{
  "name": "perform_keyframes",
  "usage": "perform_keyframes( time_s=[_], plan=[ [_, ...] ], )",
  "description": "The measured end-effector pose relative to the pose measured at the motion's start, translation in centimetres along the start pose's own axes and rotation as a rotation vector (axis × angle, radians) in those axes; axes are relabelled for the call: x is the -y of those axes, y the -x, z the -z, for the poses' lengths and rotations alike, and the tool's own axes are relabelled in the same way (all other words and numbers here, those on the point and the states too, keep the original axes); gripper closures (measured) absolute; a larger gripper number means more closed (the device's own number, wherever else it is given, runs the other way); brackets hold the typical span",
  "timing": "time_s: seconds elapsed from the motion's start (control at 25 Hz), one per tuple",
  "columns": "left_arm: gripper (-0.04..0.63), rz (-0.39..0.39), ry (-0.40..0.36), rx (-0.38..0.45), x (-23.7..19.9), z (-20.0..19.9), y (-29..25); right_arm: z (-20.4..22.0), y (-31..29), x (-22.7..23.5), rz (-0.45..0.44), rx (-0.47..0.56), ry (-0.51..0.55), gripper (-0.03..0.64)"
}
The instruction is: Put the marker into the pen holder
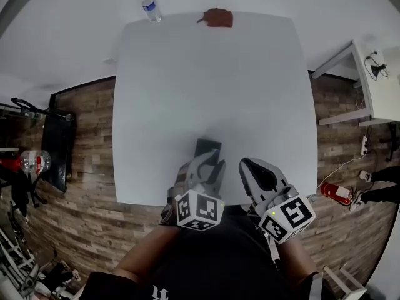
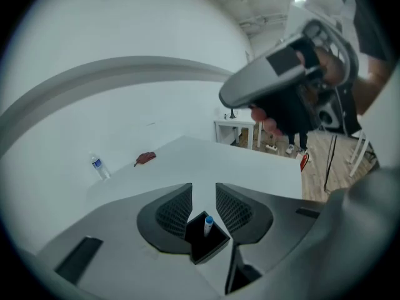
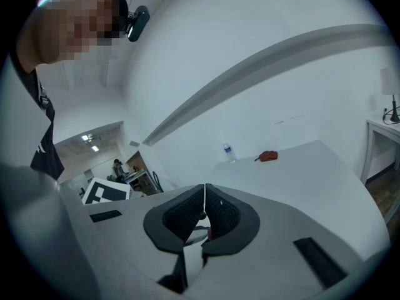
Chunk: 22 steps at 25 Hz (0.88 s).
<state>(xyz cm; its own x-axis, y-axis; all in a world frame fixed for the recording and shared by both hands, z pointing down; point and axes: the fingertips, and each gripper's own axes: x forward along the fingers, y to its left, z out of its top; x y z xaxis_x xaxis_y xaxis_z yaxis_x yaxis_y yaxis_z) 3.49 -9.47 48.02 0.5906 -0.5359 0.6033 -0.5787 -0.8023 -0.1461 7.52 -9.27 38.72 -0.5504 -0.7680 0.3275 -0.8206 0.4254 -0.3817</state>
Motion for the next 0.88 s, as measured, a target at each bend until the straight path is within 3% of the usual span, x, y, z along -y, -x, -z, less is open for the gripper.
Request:
perform_keyframes(
  time_s=[0.24, 0.52, 0.88],
  plan=[
    [0.535, 0.008, 0.133, 0.154, -1.9, -3.2, 5.4, -0.2, -0.4, -3.0, -0.02, 0.022, 0.056, 0.6],
    [0.565, -0.003, 0.191, 0.279, -4.0, -4.9, 11.1, -0.9, -0.8, -7.0, -0.047, 0.059, 0.109, 0.6],
    [0.589, 0.045, 0.252, 0.486, -5.2, -7.4, 17.0, -3.4, -0.2, -12.4, -0.121, 0.184, 0.156, 0.6]
  ],
)
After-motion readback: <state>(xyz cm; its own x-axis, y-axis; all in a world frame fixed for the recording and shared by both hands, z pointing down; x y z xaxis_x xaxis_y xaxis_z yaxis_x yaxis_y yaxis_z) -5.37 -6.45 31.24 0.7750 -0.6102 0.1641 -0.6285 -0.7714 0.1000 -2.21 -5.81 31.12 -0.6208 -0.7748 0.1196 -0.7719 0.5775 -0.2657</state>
